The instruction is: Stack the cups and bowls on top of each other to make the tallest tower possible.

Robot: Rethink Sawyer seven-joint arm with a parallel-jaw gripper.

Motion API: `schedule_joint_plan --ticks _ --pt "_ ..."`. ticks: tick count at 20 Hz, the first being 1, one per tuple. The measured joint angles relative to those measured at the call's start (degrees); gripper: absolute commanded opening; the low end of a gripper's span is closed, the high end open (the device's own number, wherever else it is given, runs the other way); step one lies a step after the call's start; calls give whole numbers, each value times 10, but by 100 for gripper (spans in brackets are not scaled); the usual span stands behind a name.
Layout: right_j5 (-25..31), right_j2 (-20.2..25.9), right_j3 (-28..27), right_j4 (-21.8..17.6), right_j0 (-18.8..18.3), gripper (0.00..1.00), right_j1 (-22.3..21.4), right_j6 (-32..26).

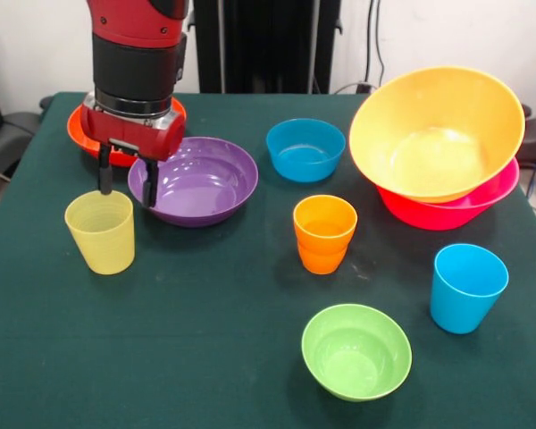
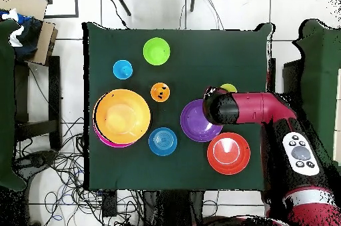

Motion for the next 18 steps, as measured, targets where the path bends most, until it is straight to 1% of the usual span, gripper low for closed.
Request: schedule_joint_plan --ticks 4,7,18 --pt "-1 0 -2 0 4 100 3 0" --pt "-10 -1 -7 -3 8 100 14 0" --pt "-61 -7 -37 -26 15 100 78 0"
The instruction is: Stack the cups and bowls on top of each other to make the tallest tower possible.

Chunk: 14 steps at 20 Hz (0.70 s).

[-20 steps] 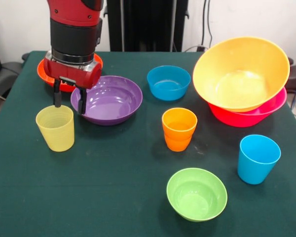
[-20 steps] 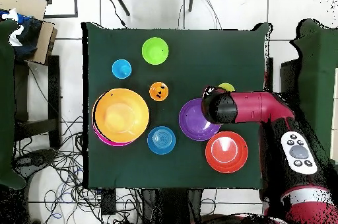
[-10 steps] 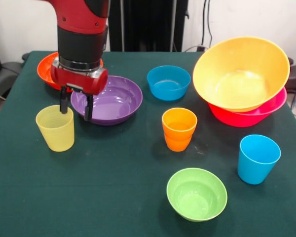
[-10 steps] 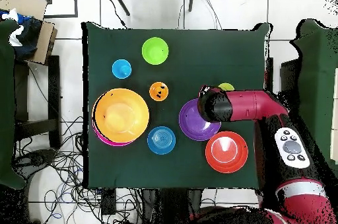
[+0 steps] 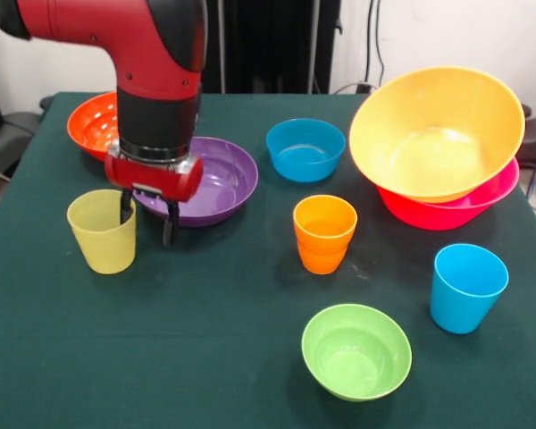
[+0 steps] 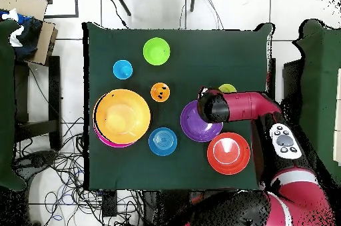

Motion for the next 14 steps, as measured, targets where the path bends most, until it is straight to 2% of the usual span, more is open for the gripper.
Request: schedule_joint_plan --ticks 6,14 --pt "-29 -13 -11 -8 13 100 31 0" --pt "-45 -30 -16 -9 22 100 38 0"
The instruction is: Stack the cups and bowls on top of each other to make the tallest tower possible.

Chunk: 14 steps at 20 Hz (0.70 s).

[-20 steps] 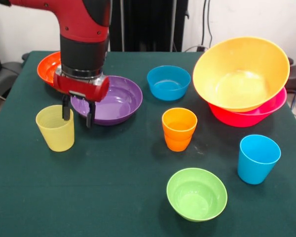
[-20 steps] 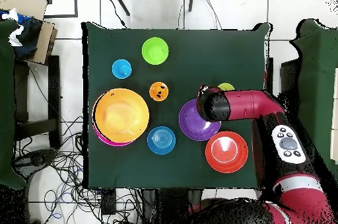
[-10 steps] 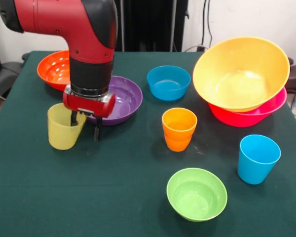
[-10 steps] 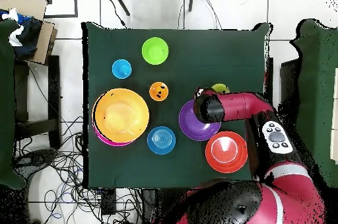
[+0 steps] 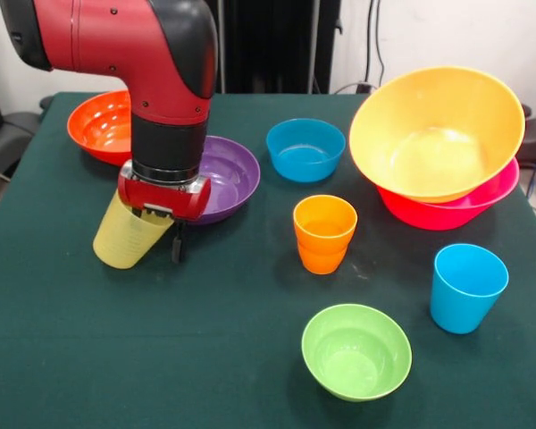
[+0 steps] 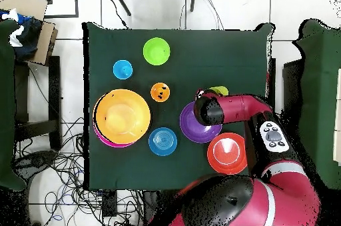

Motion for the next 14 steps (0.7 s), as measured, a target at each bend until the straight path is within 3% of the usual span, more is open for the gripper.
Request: schedule_joint_plan --ticks 14 --pt "0 -4 0 -1 0 100 1 0"
